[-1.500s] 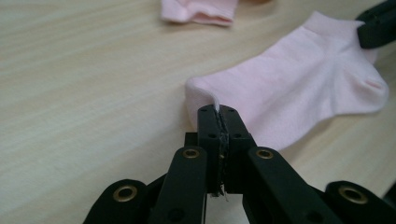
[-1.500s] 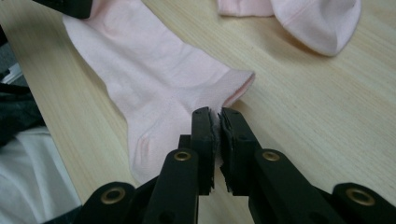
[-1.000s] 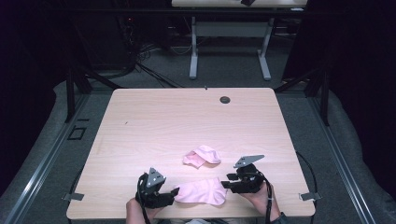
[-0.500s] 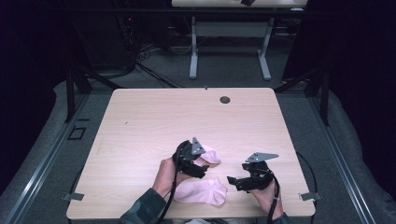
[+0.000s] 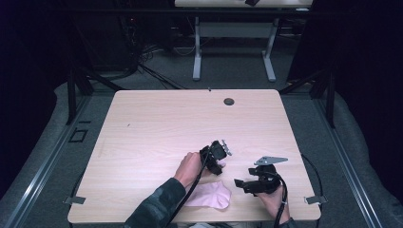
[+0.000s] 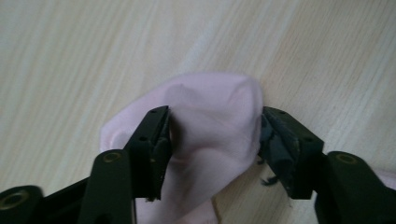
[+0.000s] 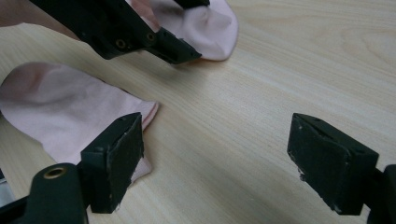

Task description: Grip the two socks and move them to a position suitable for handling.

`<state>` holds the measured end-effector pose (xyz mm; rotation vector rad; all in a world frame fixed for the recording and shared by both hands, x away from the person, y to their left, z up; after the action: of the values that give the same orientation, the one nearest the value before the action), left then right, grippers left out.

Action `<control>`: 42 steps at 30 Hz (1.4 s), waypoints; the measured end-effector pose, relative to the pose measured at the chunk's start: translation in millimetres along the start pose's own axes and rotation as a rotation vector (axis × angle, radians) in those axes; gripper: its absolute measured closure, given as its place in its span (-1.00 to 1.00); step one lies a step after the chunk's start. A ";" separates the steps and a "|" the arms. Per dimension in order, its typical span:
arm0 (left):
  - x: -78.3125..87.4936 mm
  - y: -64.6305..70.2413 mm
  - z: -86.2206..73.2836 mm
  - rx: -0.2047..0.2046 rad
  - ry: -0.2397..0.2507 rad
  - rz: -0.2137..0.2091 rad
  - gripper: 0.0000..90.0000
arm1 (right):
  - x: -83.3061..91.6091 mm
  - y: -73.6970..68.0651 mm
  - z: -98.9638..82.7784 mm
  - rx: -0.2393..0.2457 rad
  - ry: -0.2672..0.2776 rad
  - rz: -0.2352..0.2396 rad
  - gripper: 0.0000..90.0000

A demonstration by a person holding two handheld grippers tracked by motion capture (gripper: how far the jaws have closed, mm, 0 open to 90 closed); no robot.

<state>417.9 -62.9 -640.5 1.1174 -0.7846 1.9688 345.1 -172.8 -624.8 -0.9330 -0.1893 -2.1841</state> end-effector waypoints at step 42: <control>100.3 -41.1 20.7 0.466 0.513 -0.374 0.74 | -80.0 -13.3 56.2 0.034 -0.031 0.127 0.88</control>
<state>425.0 -27.2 -536.4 0.8589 0.1535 2.0196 404.5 -94.9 -636.1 -0.9348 -0.1769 -2.0454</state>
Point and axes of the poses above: each handheld gripper's, and its own axes: x roughly backward along the jaws, z roughly out of its top, y roughly to its right, the point moved 10 cm from there along -x, roughly forward along the jaws, and after that the axes turned 9 degrees about x, right-handed, at the moved point
